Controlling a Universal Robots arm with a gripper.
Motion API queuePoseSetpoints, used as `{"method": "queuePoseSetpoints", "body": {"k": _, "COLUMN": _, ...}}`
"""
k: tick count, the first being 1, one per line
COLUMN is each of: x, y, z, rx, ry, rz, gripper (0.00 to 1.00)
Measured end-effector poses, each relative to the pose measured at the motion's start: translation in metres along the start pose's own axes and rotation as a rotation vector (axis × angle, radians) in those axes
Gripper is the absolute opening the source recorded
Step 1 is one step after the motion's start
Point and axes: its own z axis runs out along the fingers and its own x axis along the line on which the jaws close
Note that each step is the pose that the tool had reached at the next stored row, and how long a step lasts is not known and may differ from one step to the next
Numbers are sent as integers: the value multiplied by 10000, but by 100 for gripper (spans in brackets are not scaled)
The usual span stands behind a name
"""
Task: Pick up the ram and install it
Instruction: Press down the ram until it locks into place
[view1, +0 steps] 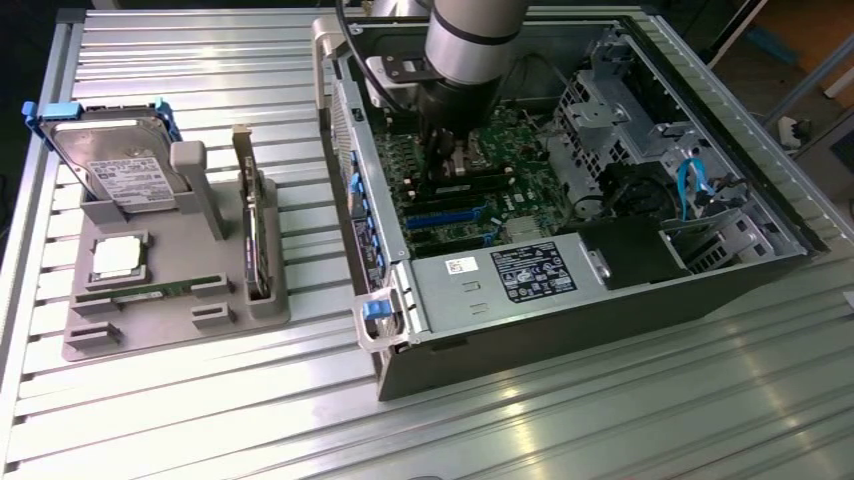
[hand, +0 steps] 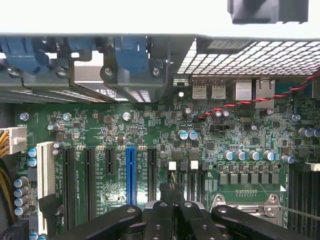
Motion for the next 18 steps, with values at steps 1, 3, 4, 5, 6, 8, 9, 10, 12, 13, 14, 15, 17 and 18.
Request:
{"method": "queuePoseSetpoints", "body": {"k": 1, "x": -6, "y": 3, "z": 1, "rx": 1, "ry": 3, "rz": -1, "gripper": 11}}
{"method": "queuePoseSetpoints", "body": {"k": 3, "x": -15, "y": 5, "z": 1, "rx": 0, "ry": 6, "rz": 0, "gripper": 11}}
{"method": "queuePoseSetpoints", "body": {"k": 4, "x": -14, "y": 5, "z": 1, "rx": 0, "ry": 7, "rz": -1, "gripper": 11}}
{"method": "queuePoseSetpoints", "body": {"k": 5, "x": -14, "y": 5, "z": 1, "rx": 0, "ry": 7, "rz": -1, "gripper": 11}}
{"method": "queuePoseSetpoints", "body": {"k": 6, "x": -17, "y": 5, "z": 1, "rx": 0, "ry": 7, "rz": -2, "gripper": 11}}
{"method": "queuePoseSetpoints", "body": {"k": 8, "x": -32, "y": 6, "z": 1, "rx": 1, "ry": 7, "rz": 1, "gripper": 11}}
{"method": "queuePoseSetpoints", "body": {"k": 9, "x": -35, "y": 6, "z": 1, "rx": 0, "ry": 8, "rz": 1, "gripper": 11}}
{"method": "queuePoseSetpoints", "body": {"k": 10, "x": -35, "y": 6, "z": 1, "rx": 0, "ry": 7, "rz": 0, "gripper": 11}}
{"method": "queuePoseSetpoints", "body": {"k": 12, "x": -35, "y": 6, "z": 1, "rx": 0, "ry": 8, "rz": 0, "gripper": 11}}
{"method": "queuePoseSetpoints", "body": {"k": 13, "x": -33, "y": 7, "z": 4, "rx": 1, "ry": 7, "rz": -1, "gripper": 11}}
{"method": "queuePoseSetpoints", "body": {"k": 14, "x": -30, "y": 8, "z": 6, "rx": 1, "ry": 7, "rz": 0, "gripper": 11}}
{"method": "queuePoseSetpoints", "body": {"k": 15, "x": -27, "y": 9, "z": 7, "rx": 1, "ry": 7, "rz": 1, "gripper": 11}}
{"method": "queuePoseSetpoints", "body": {"k": 17, "x": -23, "y": 11, "z": 8, "rx": 1, "ry": 8, "rz": 0, "gripper": 11}}
{"method": "queuePoseSetpoints", "body": {"k": 18, "x": -20, "y": 12, "z": 9, "rx": 1, "ry": 8, "rz": 0, "gripper": 11}}
